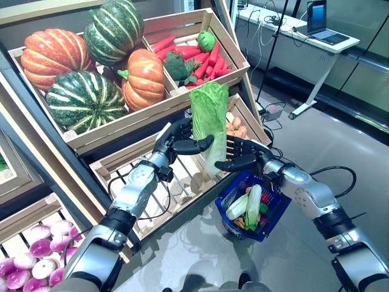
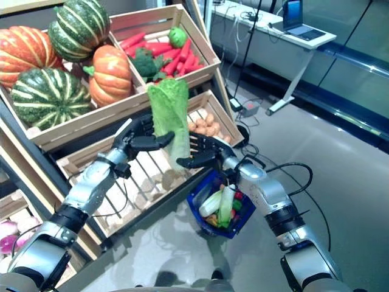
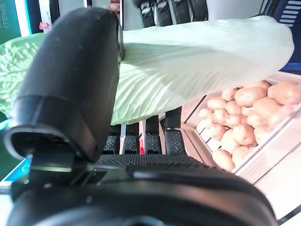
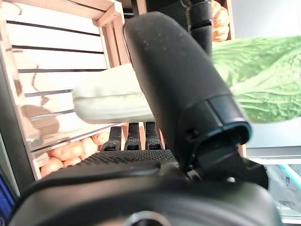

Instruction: Put vegetables into the basket

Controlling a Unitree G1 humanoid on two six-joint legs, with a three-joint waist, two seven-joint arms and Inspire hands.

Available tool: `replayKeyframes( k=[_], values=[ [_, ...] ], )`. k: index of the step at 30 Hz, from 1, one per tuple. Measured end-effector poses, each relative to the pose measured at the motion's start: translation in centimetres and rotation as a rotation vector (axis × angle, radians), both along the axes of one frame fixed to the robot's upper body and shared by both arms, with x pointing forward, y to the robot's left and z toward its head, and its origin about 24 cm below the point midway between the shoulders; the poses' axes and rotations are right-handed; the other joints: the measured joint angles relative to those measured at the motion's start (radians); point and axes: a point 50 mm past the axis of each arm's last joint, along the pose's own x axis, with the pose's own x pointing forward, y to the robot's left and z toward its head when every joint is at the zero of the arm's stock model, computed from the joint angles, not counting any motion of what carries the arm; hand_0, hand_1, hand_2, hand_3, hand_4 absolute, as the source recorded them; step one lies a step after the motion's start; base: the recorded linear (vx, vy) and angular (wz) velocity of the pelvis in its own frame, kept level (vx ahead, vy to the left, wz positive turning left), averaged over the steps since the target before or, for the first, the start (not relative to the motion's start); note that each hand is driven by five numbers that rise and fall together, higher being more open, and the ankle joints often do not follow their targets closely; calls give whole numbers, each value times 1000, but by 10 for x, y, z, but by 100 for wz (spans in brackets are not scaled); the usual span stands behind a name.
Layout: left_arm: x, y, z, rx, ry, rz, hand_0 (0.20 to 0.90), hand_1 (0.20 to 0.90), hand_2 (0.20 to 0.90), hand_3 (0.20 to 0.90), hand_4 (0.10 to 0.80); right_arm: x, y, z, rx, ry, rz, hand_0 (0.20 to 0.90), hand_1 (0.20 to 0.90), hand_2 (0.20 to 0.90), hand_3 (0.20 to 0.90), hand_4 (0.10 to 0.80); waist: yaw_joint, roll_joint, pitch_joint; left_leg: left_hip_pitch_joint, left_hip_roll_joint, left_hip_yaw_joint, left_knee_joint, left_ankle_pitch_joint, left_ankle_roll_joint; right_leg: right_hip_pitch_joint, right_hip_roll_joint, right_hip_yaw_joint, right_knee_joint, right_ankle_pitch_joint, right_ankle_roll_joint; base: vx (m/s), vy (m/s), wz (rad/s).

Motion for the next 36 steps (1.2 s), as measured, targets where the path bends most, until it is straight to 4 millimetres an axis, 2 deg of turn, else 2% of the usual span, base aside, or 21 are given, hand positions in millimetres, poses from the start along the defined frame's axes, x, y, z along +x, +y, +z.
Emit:
replayKeyframes(
  k=[6,13,18,26,36],
  values=[
    [-3,-8,-7,18,21,-23,300,300,300,300,400,1,1,-12,63,80,-50,900,900,900,900,800,27,-6,-19,3,0,-4,0,1,0,5,0,-2,0,0,0,12,-2,0],
    [-7,-14,-14,18,40,-47,300,300,300,300,400,5,12,-21,95,154,-64,900,900,900,900,800,35,-26,-43,-4,0,-30,0,7,1,10,-1,-19,0,0,0,10,12,7],
    [-9,-16,-15,36,56,-61,300,300,300,300,400,6,13,-27,122,236,-64,900,900,900,900,800,46,-26,-44,-2,0,-48,0,11,1,21,-1,-29,0,0,-1,10,11,8],
    [-11,-20,-20,69,100,-82,300,300,300,300,400,7,14,-47,192,361,-74,900,900,900,900,800,50,-24,-67,-7,0,-53,0,14,1,21,-2,-33,0,1,-1,0,1,1],
    [-11,-23,-20,65,102,-89,300,300,300,300,400,12,12,-48,189,413,-50,900,900,900,900,800,50,-17,-82,-12,0,-66,0,18,1,23,-2,-44,0,1,-1,-2,1,2]
  ],
)
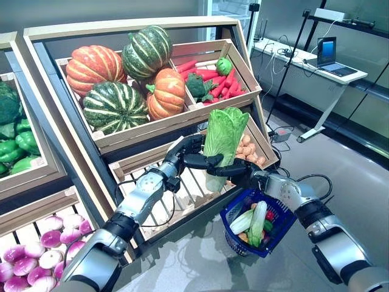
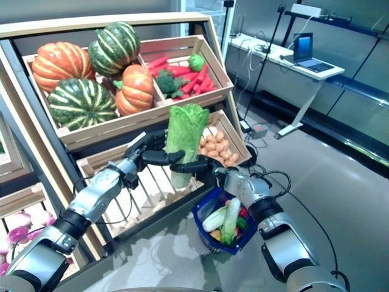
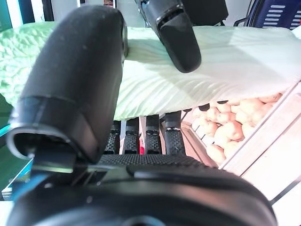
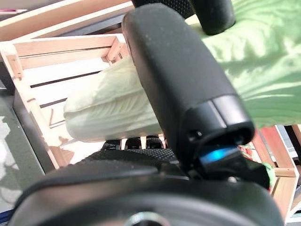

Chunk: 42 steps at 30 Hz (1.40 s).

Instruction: Put vegetables into the basket

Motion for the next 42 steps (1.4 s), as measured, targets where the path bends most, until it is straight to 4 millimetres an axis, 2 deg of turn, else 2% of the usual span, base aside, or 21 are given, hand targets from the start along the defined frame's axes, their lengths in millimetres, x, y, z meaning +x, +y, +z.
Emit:
replayKeyframes(
  k=[2,3,4,10,21,22,23,29,33,42],
  values=[
    [0,0,0,-1,1,0,300,300,300,300,400,0,0,-1,8,5,8,900,900,900,900,800,0,0,0,-4,0,-5,0,1,0,0,0,-5,0,0,0,-12,1,7],
    [0,0,0,0,2,0,300,300,300,300,400,0,-1,-1,10,9,9,375,375,375,375,450,0,0,0,-5,0,-7,0,2,0,0,0,-7,0,0,0,-12,0,6],
    [0,0,-1,1,5,1,300,300,300,300,400,1,-1,-2,14,13,12,300,300,300,300,400,1,1,0,-6,0,-9,0,3,0,0,0,-8,0,0,0,-9,0,4],
    [0,1,-1,-11,15,19,300,300,300,300,400,-2,6,-5,20,16,65,300,300,300,300,400,-1,4,-2,-6,0,-9,0,3,1,0,0,-8,0,0,0,0,0,0],
    [1,0,1,-21,11,21,300,300,300,300,400,-3,7,-5,30,13,74,300,300,300,300,400,-3,13,-8,-7,0,-10,0,3,1,0,0,-8,0,0,0,0,0,0],
    [1,0,1,-22,11,21,514,514,514,514,543,-3,6,-5,29,13,75,300,300,300,300,400,-3,13,-8,-7,0,-10,0,3,1,0,0,-8,0,0,0,0,0,0],
    [1,0,1,-22,11,21,900,900,900,900,800,-3,6,-5,29,13,75,300,300,300,300,400,-2,13,-8,-7,0,-10,0,3,1,-1,0,-8,0,0,0,0,0,0],
    [0,0,1,-23,9,20,900,900,900,900,800,-2,2,-5,19,13,64,300,300,300,300,400,-1,13,-8,-7,0,-10,0,3,1,-1,0,-8,0,0,0,0,0,0],
    [-1,-7,7,-56,-6,-15,900,900,900,900,800,-3,-10,-12,-3,42,23,300,300,300,300,400,-3,13,-8,-8,0,-8,0,3,1,-3,0,-6,0,0,0,0,0,0],
    [-2,-7,12,-59,-21,-66,900,900,900,900,800,-16,-53,-36,-22,131,-115,300,300,300,300,400,-12,16,-9,-13,-1,0,0,3,1,-15,0,3,0,1,-1,-1,3,-1]
  ],
)
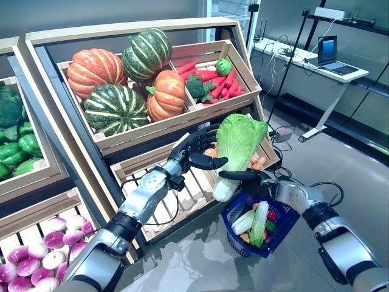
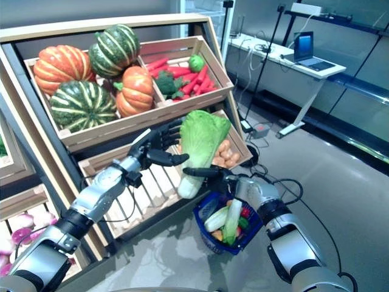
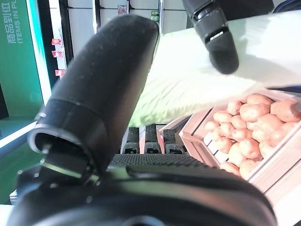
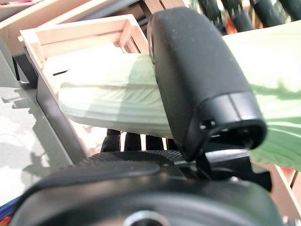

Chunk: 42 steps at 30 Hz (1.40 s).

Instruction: Put vegetables into the basket

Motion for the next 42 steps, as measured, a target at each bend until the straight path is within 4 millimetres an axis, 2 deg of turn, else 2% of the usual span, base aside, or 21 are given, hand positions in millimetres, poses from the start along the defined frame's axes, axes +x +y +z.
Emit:
replayKeyframes(
  k=[6,10,14,19,24,29,33,35,36,39,42],
  values=[
    [2,14,1,28,-1,24,900,900,900,900,800,-19,-43,-21,-47,93,-128,300,300,300,300,400,-8,6,-2,-1,-1,17,0,-1,1,-13,0,17,0,3,0,-13,0,-8],
    [4,25,-2,40,8,62,900,900,900,900,800,-41,-76,-35,-89,146,-222,300,300,300,300,400,-14,12,-6,-5,-1,21,0,-1,1,-20,0,21,0,5,0,10,-28,-4],
    [4,31,-4,39,14,88,900,900,900,900,800,-59,-96,-44,-102,186,-284,300,300,300,300,400,-17,15,-7,-4,-1,26,-1,-2,1,-22,1,25,0,6,-1,0,-25,-3],
    [-8,57,-19,-21,37,201,900,900,900,900,800,-76,-110,-52,-81,166,-375,300,300,300,300,400,-17,18,-8,-16,-1,43,-1,-3,3,-42,1,44,0,11,-2,-9,-41,-11],
    [-38,76,-57,-20,148,275,900,900,900,900,800,-93,-121,-63,-119,174,-477,300,300,300,300,400,-5,19,-6,-17,-1,43,-1,-3,3,-43,1,42,-1,11,-2,15,-42,1],
    [-69,79,-88,-25,245,293,900,900,900,900,800,-105,-122,-78,-139,181,-637,300,300,300,300,400,17,18,7,-12,-2,43,-1,-3,3,-39,0,39,-1,10,-2,41,-9,1],
    [-68,74,-84,-40,227,270,900,900,900,900,800,-110,-116,-89,-156,192,-713,300,300,300,300,400,57,14,75,-42,-3,19,28,-3,4,-40,-5,18,6,10,-4,-109,-46,14],
    [-63,71,-75,-49,190,259,900,900,900,900,800,-106,-116,-89,-171,194,-749,300,300,300,300,400,74,20,127,-108,-5,-14,84,-7,8,-74,-14,-6,39,8,-7,-334,-58,41],
    [-58,70,-67,-49,160,255,900,900,900,900,800,-96,-117,-82,-175,168,-767,300,300,300,300,400,74,21,159,-165,-7,-15,139,-13,14,-113,-24,-15,76,0,-11,-340,-2,39],
    [-39,65,-44,-57,70,253,900,900,900,900,800,-49,-121,-43,-179,24,-804,300,300,300,300,400,78,43,275,-320,-9,-17,303,-42,36,-233,-55,-29,212,-29,-18,-216,63,29],
    [-29,57,-32,-48,28,239,900,900,900,900,800,-12,-130,5,-163,-140,-833,300,300,300,300,400,87,55,359,-452,-20,-30,514,-137,70,-363,-112,-11,441,-121,-21,-114,68,18]
  ],
)
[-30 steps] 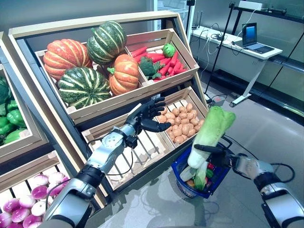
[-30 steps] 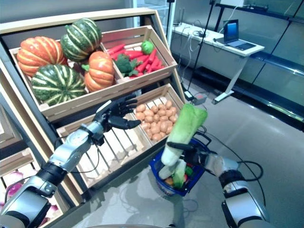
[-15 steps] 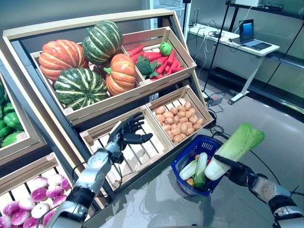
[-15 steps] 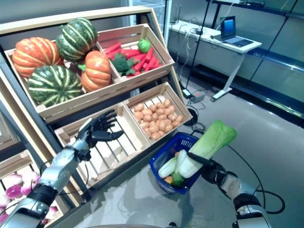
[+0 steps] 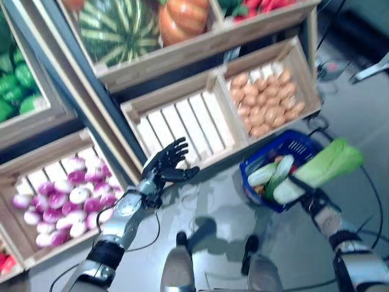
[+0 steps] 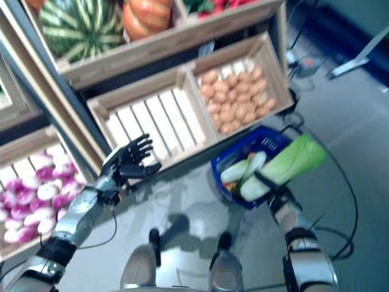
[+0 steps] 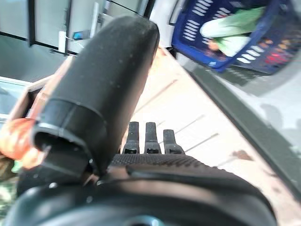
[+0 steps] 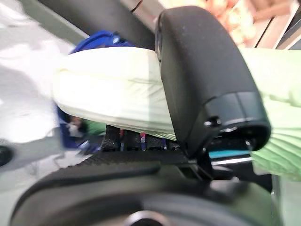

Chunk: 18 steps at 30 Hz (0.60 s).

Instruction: Put vegetables into the basket

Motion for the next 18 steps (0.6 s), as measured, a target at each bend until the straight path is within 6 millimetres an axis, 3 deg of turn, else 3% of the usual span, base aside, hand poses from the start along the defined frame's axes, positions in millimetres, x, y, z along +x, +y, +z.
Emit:
replayKeyframes(
  k=[3,5,7,9,10,15,16,18],
  values=[
    [0,1,3,-3,-10,2,900,900,900,900,800,9,-9,20,-8,-67,-27,300,300,300,300,400,11,1,24,-91,1,-20,147,-67,14,-80,-38,11,140,-57,10,-124,50,12],
    [1,4,10,16,-42,1,900,900,900,900,800,16,-21,40,-33,-104,-51,300,300,300,300,400,12,-1,46,-202,-14,-32,299,-122,30,-193,-84,35,312,-128,-10,-106,50,22],
    [2,6,10,25,-43,14,900,900,900,900,800,19,-30,53,-42,-133,-77,300,300,300,300,400,15,2,59,-282,-25,-37,415,-168,40,-279,-119,71,433,-173,18,-43,30,12],
    [1,5,8,19,-33,10,900,900,900,900,800,19,-30,53,-39,-129,-81,300,300,300,300,400,12,5,63,-323,-27,-39,488,-202,44,-324,-134,91,511,-209,4,-11,24,4],
    [0,4,8,5,-31,7,900,900,900,900,800,19,-31,53,-35,-129,-87,300,300,300,300,400,11,8,73,-338,-27,-40,540,-224,50,-342,-143,107,559,-230,24,-55,17,1],
    [0,2,10,-41,-52,6,900,900,900,900,800,18,-33,55,-40,-128,-94,300,300,300,300,400,3,15,77,-428,-23,-48,660,-273,47,-442,-158,143,689,-285,30,-37,-1,0],
    [1,0,11,-42,-61,1,900,900,900,900,800,18,-36,57,-47,-130,-98,900,900,900,900,800,-1,20,79,-448,-20,-56,687,-284,44,-461,-159,145,716,-297,29,-45,-5,5],
    [2,-1,13,-42,-71,-4,900,900,900,900,800,17,-40,61,-56,-135,-105,900,900,900,900,800,-1,22,80,-475,-17,-65,719,-294,40,-488,-161,149,753,-314,28,-16,-1,2]
  ],
)
